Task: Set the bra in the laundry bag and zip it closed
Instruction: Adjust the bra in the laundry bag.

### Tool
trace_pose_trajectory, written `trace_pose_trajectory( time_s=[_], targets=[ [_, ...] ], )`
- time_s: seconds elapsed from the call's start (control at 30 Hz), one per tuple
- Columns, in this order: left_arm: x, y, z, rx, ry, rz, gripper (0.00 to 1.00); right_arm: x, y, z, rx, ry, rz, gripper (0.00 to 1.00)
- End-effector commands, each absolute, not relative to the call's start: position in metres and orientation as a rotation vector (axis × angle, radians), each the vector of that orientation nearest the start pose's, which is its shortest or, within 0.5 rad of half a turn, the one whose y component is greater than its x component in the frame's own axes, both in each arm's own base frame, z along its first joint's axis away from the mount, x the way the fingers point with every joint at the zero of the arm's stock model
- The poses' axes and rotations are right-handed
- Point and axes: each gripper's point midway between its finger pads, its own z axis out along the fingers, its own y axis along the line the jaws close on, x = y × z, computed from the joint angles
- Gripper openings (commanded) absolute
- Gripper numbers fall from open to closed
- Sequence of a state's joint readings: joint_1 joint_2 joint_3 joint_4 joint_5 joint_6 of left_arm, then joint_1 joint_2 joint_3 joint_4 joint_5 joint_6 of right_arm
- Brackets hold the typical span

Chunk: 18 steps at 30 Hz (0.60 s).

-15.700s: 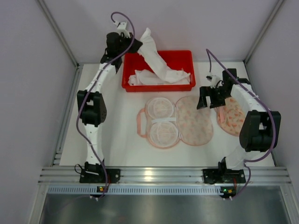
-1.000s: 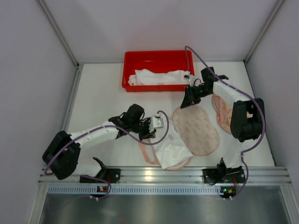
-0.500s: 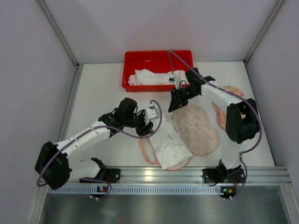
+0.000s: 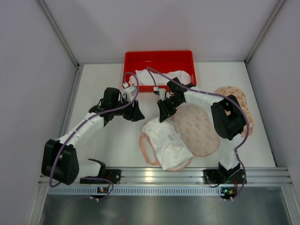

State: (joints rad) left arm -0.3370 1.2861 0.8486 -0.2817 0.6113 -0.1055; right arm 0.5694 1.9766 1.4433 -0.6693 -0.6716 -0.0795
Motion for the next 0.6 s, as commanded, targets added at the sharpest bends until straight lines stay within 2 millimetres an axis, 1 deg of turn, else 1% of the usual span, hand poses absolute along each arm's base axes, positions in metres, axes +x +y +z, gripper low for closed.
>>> trace_pose_trajectory(
  time_s=[0.0,0.07,0.1,0.17,0.2,0.27,0.3,0.37,0.4,0.47,0.53,0.57],
  targets=[
    [0.278,-0.206,0.137,0.506,2.262,-0.93,0.5,0.272,0.305,0.062,-1.122,2.558,1.006,0.22],
    [0.278,-0.204,0.133,0.489,2.279,-0.919,0.5,0.263,0.301,0.063,-1.151,2.559,1.007,0.18],
    [0.278,-0.203,0.13,0.483,2.286,-0.916,0.5,0.257,0.296,0.069,-1.178,2.543,1.005,0.15],
    [0.277,-0.201,0.125,0.463,2.305,-0.914,0.5,0.25,0.292,0.08,-1.214,2.508,1.008,0.13],
    [0.277,-0.199,0.122,0.452,2.316,-0.914,0.5,0.248,0.289,0.094,-1.246,2.462,0.995,0.13],
    [0.273,-0.198,0.115,0.437,2.341,-0.918,0.49,0.246,0.286,0.108,-1.275,2.422,0.988,0.12],
    [0.271,-0.197,0.111,0.431,2.354,-0.92,0.5,0.242,0.281,0.119,-1.3,2.391,0.978,0.12],
    [0.268,-0.194,0.104,0.408,2.392,-0.911,0.5,0.237,0.274,0.13,-1.344,2.345,0.955,0.13],
    [0.266,-0.193,0.099,0.397,2.414,-0.914,0.5,0.23,0.268,0.13,-1.362,2.365,0.951,0.16],
    [0.258,-0.193,0.089,0.373,2.473,-0.941,0.5,0.22,0.258,0.13,-1.419,2.352,0.93,0.18],
    [0.251,-0.196,0.083,0.361,2.503,-0.978,0.5,0.211,0.246,0.128,-1.438,2.377,0.918,0.24],
    [0.246,-0.196,0.079,0.354,2.528,-0.996,0.5,0.207,0.24,0.126,-1.444,2.381,0.898,0.26]
  ],
)
